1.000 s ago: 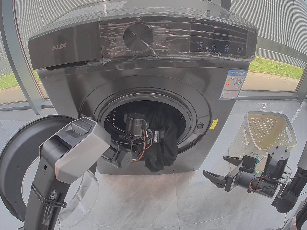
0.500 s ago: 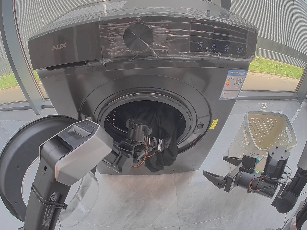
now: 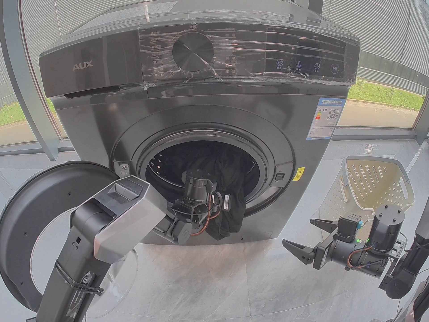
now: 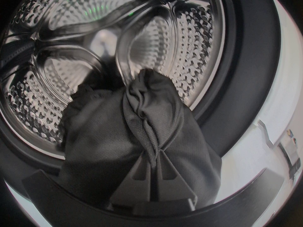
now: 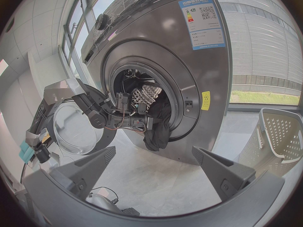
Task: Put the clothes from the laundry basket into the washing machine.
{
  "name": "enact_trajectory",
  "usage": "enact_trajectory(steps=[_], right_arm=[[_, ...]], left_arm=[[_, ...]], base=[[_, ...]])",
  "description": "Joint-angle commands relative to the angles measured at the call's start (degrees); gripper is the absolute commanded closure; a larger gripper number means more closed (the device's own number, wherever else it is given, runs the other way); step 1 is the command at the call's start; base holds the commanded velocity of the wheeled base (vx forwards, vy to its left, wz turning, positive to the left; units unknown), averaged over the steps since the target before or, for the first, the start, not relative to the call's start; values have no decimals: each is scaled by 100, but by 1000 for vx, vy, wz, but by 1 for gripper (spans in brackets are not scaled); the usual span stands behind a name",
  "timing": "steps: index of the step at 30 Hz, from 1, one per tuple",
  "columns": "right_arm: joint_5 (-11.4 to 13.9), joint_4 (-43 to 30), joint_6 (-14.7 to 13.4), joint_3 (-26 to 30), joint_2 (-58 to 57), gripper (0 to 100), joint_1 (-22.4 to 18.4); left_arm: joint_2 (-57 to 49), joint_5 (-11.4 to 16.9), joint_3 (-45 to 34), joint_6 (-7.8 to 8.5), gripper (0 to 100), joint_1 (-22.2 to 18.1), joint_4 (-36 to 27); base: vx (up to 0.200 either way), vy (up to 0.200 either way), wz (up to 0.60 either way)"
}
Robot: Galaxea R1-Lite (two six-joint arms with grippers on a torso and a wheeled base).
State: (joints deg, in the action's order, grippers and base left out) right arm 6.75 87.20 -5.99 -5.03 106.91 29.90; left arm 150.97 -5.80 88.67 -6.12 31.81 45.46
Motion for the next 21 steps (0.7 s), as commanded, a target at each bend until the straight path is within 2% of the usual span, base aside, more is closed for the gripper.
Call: enact_trajectory(steps=[1,2,5,9,15,16,21], right_arm=[[1,-1,1,-6,5,0,33],[1,-1,1,-15,5,0,42],[1,-1,1,-6,5,0,95],[-7,-1,-8,-6,-4,0,130],[1,-1,-8,-6,14,0,121],[1,-1,-8,2,14,0,121],[1,-10,-8,2,14,0,121]], left_arm=[[205,-615,765,-56,100,-96,323],[275,-800,1020,-91,100,-157,411],[477,-1054,1635,-82,100,-421,499],[574,-1090,1864,-82,100,-570,517],[627,-1090,1838,-82,100,-570,525],[627,-1090,1794,-82,0,-561,534],[548,-1072,1486,-65,0,-491,640]], base=[[0,0,0],[0,0,0],[0,0,0],[0,0,0],[0,0,0],[0,0,0],[0,0,0]])
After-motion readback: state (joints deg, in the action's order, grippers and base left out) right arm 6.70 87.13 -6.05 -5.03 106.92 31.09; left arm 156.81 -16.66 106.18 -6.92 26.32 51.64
